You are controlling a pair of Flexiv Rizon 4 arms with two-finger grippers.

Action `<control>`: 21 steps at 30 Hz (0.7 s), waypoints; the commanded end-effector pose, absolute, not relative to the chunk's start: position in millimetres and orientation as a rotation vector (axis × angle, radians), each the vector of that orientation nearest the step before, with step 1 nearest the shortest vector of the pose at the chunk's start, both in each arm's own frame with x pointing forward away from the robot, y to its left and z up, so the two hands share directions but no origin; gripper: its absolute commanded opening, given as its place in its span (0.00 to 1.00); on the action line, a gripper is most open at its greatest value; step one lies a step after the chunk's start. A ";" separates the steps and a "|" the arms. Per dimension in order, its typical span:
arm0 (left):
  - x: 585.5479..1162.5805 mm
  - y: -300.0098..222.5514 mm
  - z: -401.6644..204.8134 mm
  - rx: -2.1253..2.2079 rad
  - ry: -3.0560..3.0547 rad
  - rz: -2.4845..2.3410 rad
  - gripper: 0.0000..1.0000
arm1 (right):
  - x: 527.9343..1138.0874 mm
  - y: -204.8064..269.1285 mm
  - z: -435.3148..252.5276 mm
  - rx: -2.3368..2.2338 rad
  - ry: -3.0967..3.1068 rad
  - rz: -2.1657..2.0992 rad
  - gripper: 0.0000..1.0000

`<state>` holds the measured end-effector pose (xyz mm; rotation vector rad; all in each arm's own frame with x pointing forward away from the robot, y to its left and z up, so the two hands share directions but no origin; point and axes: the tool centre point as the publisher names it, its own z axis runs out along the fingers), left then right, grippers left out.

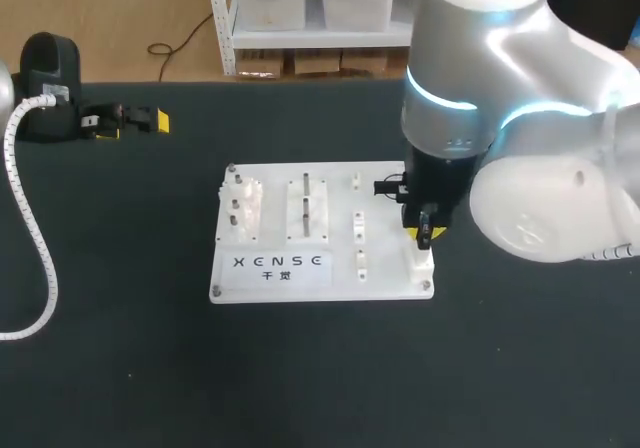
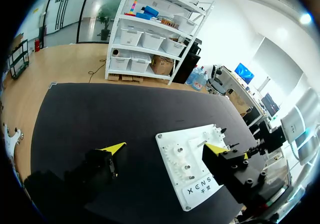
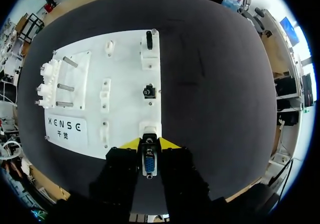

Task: Insert the USB connector, Ethernet cable, and multi-pin plug into their matching sockets one by one.

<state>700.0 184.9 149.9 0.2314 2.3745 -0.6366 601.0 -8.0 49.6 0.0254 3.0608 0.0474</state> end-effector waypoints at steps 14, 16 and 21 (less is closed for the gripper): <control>700.0 184.9 149.9 0.231 2.374 -0.637 1.00 | 602.4 0.5 100.1 0.064 2.840 -0.020 1.00; 700.0 184.9 149.9 0.231 2.374 -0.637 1.00 | 596.6 1.9 107.3 0.078 2.792 -0.118 1.00; 700.0 184.9 149.9 0.231 2.374 -0.637 1.00 | 593.7 3.0 109.4 0.048 2.795 -0.249 1.00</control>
